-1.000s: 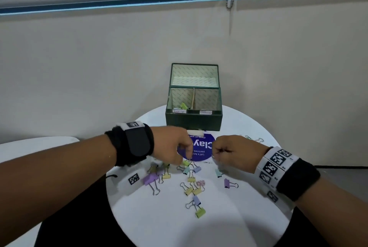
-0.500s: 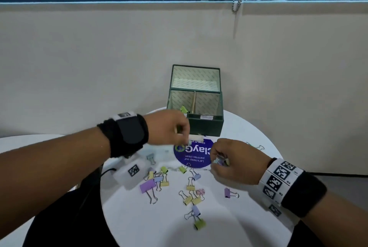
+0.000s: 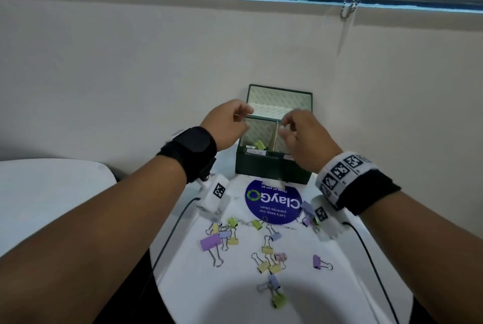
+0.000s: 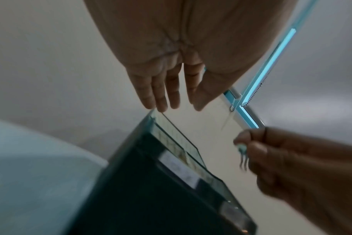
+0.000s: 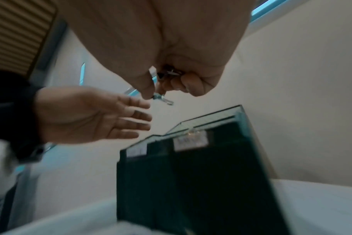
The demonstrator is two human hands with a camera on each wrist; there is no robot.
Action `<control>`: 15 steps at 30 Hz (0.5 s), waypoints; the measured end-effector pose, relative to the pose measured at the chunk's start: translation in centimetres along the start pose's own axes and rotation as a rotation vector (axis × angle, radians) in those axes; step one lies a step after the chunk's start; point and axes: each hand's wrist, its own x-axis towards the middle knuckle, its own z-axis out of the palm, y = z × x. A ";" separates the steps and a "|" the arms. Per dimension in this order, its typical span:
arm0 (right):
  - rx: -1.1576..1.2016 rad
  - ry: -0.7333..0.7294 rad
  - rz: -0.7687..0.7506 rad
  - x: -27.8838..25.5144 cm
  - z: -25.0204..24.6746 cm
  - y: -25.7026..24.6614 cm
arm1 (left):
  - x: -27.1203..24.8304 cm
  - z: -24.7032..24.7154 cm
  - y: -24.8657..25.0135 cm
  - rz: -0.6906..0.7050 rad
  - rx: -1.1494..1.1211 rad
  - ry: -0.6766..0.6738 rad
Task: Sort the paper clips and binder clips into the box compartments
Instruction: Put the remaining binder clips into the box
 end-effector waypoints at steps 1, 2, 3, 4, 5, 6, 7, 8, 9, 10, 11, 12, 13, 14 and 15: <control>0.031 0.043 0.026 1.0 0.2 -0.6 | -0.6 -0.8 -0.2 0.005 0.079 0.004; 0.053 0.061 0.046 1.9 0.6 -1.1 | -1.2 -1.5 -0.4 0.007 0.174 -0.032; 0.066 0.042 0.063 2.6 1.0 -1.6 | -1.9 -2.1 -0.6 0.003 0.285 -0.109; 0.053 -0.009 0.078 3.1 1.7 -2.1 | -2.9 -2.8 -0.9 -0.013 0.404 -0.221; -0.005 -0.071 0.089 3.4 2.0 -2.2 | -3.8 -3.0 -1.0 -0.024 0.511 -0.355; -0.090 -0.138 0.089 3.5 2.6 -2.2 | -4.9 -3.1 -1.2 -0.038 0.597 -0.485; -0.169 -0.179 0.081 3.3 2.9 -2.3 | -6.0 -3.2 -1.4 -0.049 0.660 -0.597; -0.225 -0.182 0.061 2.8 3.1 -2.3 | -6.9 -3.0 -1.7 -0.045 0.698 -0.673; -0.246 -0.157 0.030 2.1 3.0 -2.4 | -7.7 -2.8 -2.0 -0.027 0.717 -0.716; -0.241 -0.123 -0.014 1.4 2.9 -2.5 | -8.2 -2.5 -2.4 -0.004 0.733 -0.732; -0.226 -0.111 -0.070 0.4 2.7 -2.6 | -8.6 -2.3 -2.7 0.023 0.749 -0.726; -0.218 -0.149 -0.131 -0.5 2.6 -2.5 | -8.8 -2.0 -3.0 0.048 0.763 -0.699; -0.218 -0.243 -0.187 -1.6 2.6 -2.5 | -8.9 -1.7 -3.2 0.066 0.778 -0.664; -0.229 -0.364 -0.227 -2.8 2.6 -2.4 | -8.9 -1.5 -3.3 0.075 0.794 -0.631; -0.255 -0.485 -0.248 -3.9 2.6 -2.5 | -8.9 -1.4 -3.3 0.080 0.811 -0.614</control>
